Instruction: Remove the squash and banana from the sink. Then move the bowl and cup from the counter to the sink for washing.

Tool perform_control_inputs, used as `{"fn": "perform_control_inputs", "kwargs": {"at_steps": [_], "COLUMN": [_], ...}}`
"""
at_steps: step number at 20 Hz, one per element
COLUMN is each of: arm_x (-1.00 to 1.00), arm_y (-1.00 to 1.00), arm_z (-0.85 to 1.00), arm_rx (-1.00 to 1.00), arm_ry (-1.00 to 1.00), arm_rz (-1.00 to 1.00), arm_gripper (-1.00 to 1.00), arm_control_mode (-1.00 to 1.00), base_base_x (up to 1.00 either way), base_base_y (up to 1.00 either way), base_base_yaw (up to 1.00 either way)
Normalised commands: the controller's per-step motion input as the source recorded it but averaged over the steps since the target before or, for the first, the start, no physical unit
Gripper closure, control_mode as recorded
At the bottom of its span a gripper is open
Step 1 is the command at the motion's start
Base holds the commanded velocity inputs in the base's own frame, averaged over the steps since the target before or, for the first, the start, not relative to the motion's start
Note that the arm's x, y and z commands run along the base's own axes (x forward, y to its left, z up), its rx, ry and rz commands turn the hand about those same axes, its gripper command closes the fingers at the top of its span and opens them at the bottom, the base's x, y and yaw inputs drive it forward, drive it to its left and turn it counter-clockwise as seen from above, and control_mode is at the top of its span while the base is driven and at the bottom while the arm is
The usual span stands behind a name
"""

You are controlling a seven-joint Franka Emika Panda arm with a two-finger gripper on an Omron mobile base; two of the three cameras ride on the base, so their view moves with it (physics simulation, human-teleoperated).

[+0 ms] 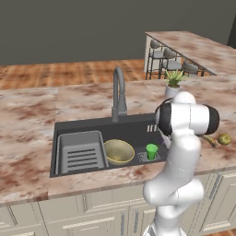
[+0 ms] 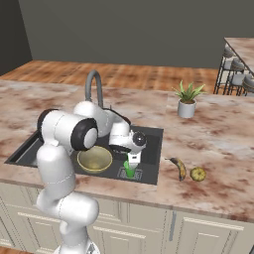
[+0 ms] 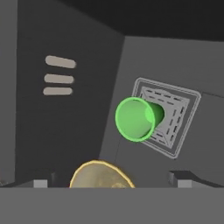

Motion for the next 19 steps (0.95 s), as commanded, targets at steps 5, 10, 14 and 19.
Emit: {"fn": "perform_control_inputs", "kwargs": {"at_steps": [5,10,14,19], "arm_x": [-0.21,-0.21,-0.21,-0.23], "arm_y": [-0.02,-0.03,-0.02,-0.06], "arm_z": [0.45,0.46,0.46,0.45], "arm_rx": [-0.02,-0.01,-0.02,-0.05], "arm_ry": [0.00,0.00,0.00,0.00], "arm_rz": [0.00,0.00,0.00,0.00], "arm_gripper": [-1.00,-1.00,-1.00,-1.00], "arm_control_mode": [-1.00,-1.00,-1.00,-1.00], "base_base_x": [0.00,0.00,0.00,0.00], "base_base_y": [0.00,0.00,0.00,0.00], "base_base_yaw": [0.00,0.00,0.00,0.00]}}
